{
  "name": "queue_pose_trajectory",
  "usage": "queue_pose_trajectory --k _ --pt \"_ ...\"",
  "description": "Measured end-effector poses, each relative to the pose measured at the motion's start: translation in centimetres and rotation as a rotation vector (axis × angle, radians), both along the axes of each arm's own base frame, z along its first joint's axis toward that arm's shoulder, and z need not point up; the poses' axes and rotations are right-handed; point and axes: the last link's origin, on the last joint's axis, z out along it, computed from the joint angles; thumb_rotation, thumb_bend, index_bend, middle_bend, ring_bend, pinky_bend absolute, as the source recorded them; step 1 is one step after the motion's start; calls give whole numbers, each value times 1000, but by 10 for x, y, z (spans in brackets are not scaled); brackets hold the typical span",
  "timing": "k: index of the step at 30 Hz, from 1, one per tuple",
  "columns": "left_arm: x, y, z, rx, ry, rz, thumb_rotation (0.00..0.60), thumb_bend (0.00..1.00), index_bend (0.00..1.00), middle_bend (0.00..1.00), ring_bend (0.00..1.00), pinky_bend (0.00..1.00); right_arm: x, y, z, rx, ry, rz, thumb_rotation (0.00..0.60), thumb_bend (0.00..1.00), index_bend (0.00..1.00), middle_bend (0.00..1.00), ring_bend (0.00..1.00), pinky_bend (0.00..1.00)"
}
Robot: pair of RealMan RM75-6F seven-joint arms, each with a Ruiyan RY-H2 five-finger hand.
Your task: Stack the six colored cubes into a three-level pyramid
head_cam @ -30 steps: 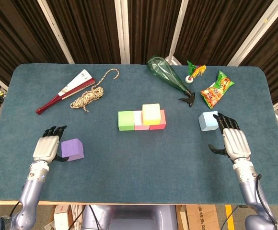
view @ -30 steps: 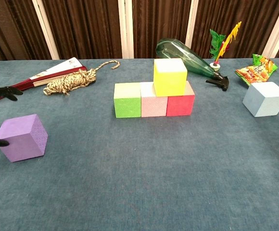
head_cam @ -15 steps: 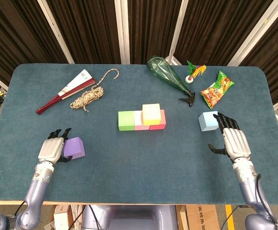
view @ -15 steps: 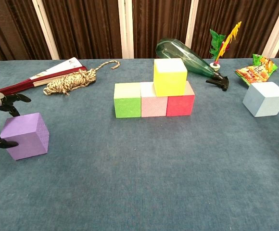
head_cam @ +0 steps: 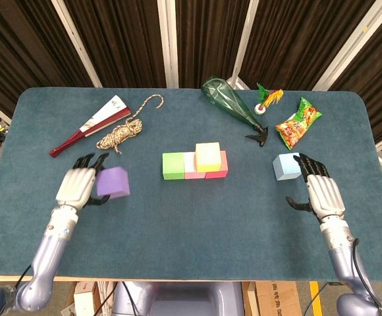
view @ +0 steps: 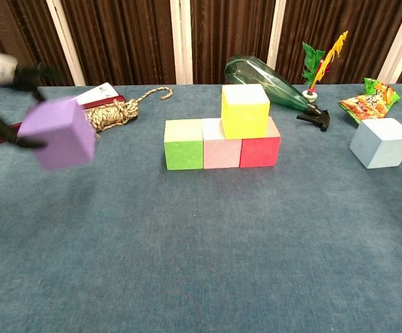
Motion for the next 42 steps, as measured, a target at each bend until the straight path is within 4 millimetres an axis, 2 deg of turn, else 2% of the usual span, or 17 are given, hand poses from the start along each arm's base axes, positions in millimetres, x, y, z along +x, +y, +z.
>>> queue_pose_trajectory --k 8,17,32,42 --pt "58 38 12 -2 42 -98 600 354 8 371 53 84 -3 -2 1 -4 -18 -14 600 289 0 0 0 52" --pt "98 70 -8 -53 92 -119 600 354 7 370 54 84 -7 -5 1 0 -39 -36 600 289 0 0 0 52" --pt "122 101 -52 -81 148 -74 600 354 8 370 65 85 -13 -9 4 1 -74 -66 600 289 0 0 0 52" --pt "135 108 -73 -104 134 -73 600 354 8 371 68 85 -15 -10 2 6 -75 -73 600 289 0 0 0 52"
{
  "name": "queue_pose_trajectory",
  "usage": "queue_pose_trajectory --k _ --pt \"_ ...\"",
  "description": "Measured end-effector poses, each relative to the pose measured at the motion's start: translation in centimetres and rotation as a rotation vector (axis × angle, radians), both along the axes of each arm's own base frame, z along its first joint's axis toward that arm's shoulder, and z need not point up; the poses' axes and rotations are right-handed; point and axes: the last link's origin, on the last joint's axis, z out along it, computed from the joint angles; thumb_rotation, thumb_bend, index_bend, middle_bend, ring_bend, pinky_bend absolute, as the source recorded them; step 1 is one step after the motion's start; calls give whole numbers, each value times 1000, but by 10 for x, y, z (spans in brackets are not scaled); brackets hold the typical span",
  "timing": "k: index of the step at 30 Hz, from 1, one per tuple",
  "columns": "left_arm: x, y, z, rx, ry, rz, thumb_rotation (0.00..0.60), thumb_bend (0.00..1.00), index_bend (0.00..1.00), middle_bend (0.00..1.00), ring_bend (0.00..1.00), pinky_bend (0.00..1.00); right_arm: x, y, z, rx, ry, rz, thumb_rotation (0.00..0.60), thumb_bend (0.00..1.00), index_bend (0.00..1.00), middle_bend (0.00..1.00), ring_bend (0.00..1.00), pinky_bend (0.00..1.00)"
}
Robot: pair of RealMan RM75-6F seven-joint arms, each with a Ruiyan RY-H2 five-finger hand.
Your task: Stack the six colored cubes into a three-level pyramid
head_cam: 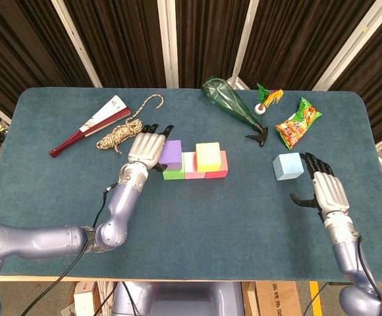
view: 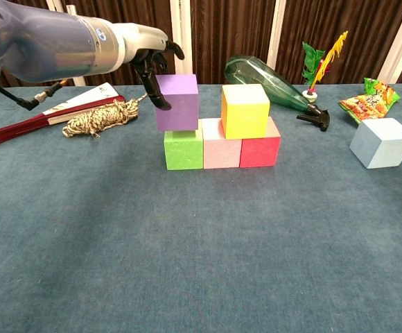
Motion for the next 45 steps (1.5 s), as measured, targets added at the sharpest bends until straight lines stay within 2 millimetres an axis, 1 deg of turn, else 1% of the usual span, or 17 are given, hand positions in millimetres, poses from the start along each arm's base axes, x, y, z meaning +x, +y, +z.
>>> queue_pose_trajectory --k 11,26,45 --pt "7 7 -12 -9 -4 6 600 354 8 370 68 85 -2 0 -2 7 1 -8 600 289 0 0 0 52" --pt "21 5 -27 -38 -37 1 600 354 8 370 68 85 -4 -1 -5 17 1 -19 600 289 0 0 0 52" --pt "28 6 -35 -43 -35 1 600 354 8 366 68 85 -4 -1 -5 24 -9 -24 600 289 0 0 0 52"
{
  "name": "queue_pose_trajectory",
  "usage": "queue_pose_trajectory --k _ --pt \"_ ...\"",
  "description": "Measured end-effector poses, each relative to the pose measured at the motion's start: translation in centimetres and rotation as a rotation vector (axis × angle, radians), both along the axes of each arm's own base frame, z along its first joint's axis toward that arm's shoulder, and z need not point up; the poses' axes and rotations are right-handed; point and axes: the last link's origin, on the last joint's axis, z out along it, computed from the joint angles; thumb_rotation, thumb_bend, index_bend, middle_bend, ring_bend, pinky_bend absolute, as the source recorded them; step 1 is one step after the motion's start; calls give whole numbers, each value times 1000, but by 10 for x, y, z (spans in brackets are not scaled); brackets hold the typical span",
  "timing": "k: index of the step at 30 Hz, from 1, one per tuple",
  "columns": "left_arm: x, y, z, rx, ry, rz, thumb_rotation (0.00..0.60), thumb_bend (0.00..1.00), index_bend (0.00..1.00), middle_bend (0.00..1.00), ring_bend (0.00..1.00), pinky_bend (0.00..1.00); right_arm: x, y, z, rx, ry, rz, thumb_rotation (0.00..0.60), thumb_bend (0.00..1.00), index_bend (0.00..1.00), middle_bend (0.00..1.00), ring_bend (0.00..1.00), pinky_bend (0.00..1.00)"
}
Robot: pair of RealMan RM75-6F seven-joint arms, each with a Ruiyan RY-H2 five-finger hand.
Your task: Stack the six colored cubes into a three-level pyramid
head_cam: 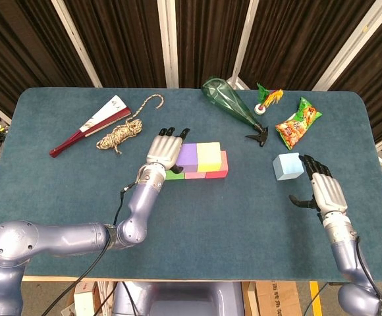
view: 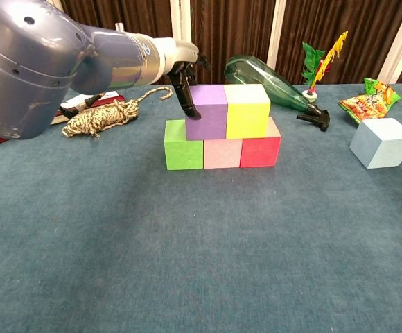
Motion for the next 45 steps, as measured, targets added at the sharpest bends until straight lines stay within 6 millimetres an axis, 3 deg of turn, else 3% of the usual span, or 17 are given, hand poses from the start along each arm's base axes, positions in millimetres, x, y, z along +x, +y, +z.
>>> queue_pose_trajectory --k 11,23,35,45 --pt "-3 1 -3 -4 13 16 600 334 0 317 68 85 0 0 0 1 0 0 600 289 0 0 0 52" --pt "-3 0 -4 -19 27 18 600 229 0 81 58 85 0 0 0 2 -2 -2 600 289 0 0 0 52" --pt "-2 -4 1 -20 13 7 600 147 0 4 24 76 0 0 0 2 -1 -2 600 289 0 0 0 52" --pt "-5 -9 14 0 -8 4 600 129 0 0 22 71 -2 0 0 8 20 -5 600 289 0 0 0 50"
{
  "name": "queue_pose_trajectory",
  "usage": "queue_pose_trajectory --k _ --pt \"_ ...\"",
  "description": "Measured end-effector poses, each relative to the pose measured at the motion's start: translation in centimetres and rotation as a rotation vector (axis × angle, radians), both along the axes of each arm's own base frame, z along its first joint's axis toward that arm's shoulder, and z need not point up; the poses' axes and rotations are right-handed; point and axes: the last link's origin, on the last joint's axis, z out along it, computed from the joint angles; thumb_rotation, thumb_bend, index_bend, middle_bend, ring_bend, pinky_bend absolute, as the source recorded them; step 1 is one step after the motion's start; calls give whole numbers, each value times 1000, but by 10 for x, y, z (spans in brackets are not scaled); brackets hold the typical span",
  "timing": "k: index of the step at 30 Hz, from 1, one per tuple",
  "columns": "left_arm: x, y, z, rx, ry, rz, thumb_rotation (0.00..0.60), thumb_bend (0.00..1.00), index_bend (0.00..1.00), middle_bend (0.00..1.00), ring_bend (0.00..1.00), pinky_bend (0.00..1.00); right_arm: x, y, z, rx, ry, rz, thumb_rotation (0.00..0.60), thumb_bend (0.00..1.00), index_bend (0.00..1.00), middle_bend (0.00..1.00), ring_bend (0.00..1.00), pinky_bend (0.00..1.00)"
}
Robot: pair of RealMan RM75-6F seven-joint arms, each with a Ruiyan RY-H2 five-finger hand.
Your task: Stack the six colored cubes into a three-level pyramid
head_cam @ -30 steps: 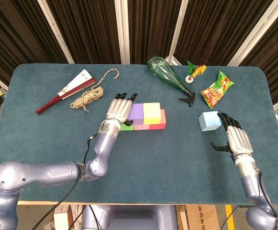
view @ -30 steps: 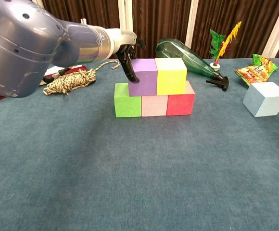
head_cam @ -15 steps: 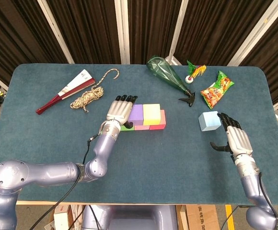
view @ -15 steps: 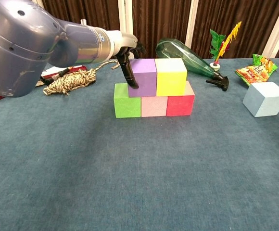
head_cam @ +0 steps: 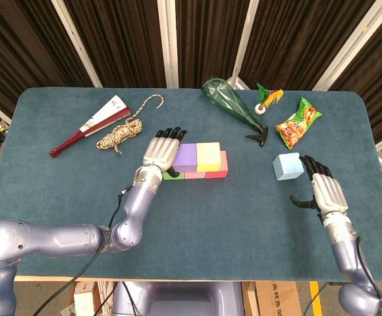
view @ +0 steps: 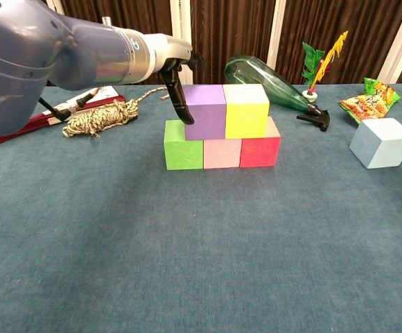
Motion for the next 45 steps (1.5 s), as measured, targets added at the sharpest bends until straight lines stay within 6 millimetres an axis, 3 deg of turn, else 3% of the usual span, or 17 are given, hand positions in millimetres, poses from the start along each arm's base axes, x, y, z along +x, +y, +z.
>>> queue_pose_trajectory --k 7,13,23,29,35,45 --pt "-10 -9 24 42 -38 -14 600 128 0 0 23 71 -2 1 -1 14 22 -4 600 289 0 0 0 8" --pt "-29 -21 59 91 -61 -22 600 129 0 0 22 71 -7 0 0 37 99 1 600 289 0 0 0 0" --pt "-66 -53 121 177 -76 -46 600 128 0 0 22 71 -34 -17 9 11 184 -68 600 289 0 0 0 0" --pt "-79 -71 146 216 -102 -51 600 129 0 0 23 71 -48 -26 7 41 227 -86 600 289 0 0 0 0" --pt "-92 -82 159 236 -121 -40 600 129 0 0 22 71 -48 -38 -3 78 259 -44 600 289 0 0 0 0" --pt "-112 -86 163 225 -94 12 600 129 0 0 22 71 -45 -66 -15 123 334 49 600 288 0 0 0 0"
